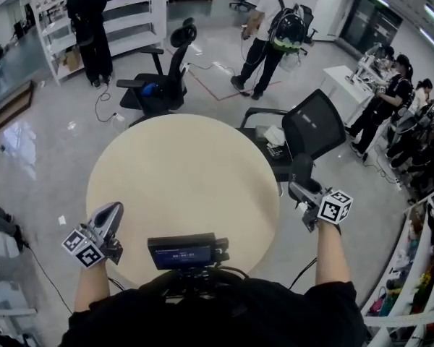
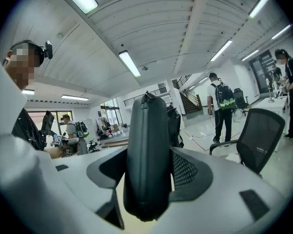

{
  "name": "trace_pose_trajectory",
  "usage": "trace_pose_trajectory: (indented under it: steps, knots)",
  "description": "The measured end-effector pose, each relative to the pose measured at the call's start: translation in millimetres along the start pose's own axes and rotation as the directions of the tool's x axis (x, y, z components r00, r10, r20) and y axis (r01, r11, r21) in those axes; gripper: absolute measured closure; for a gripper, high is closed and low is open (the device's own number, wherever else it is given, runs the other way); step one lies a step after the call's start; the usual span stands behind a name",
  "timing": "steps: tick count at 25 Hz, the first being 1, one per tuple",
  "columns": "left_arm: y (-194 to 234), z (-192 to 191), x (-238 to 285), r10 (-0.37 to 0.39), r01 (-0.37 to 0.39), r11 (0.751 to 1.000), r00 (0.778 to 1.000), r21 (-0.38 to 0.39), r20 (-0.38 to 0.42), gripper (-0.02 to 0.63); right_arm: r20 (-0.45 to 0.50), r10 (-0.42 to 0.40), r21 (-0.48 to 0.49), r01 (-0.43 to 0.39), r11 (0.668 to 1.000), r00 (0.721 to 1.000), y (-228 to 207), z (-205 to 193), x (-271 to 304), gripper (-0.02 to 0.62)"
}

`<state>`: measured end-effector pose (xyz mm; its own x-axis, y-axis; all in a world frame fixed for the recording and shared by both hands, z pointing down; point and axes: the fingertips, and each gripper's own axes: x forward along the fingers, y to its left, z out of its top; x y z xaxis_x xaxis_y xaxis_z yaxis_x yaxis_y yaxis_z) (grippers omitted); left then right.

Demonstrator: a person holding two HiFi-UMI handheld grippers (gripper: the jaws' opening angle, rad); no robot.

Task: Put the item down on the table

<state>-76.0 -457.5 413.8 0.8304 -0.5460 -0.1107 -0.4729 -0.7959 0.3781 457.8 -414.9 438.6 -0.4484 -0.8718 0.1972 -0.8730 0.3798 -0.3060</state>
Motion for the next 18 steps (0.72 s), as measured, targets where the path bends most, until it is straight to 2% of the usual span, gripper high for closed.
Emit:
trace_pose_trajectory:
  steps: [9, 13, 18]
  knots:
    - [37.5, 17.1, 10.5, 0.061, -0.061, 0.997, 0.998, 0.055, -0.011, 0.606, -0.035, -0.06, -0.092, 0.057, 0.994, 0.998, -66.6, 66.8, 26.8, 0.328]
    - [53.2, 21.8, 22.4, 0.066, -0.064, 0.995, 0.998, 0.072, -0.021, 0.605, -0.092, -0.076, -0.149, 0.062, 0.987, 0.993, -90.8, 83.7, 55.7, 0.328]
    - [77.6, 21.3, 46.9, 0.059, -0.057, 0.997, 0.997, 0.057, -0.044, 0.604, -0.128, -0.081, -0.183, 0.056, 0.981, 0.988, -117.5, 107.3, 107.7, 0.328]
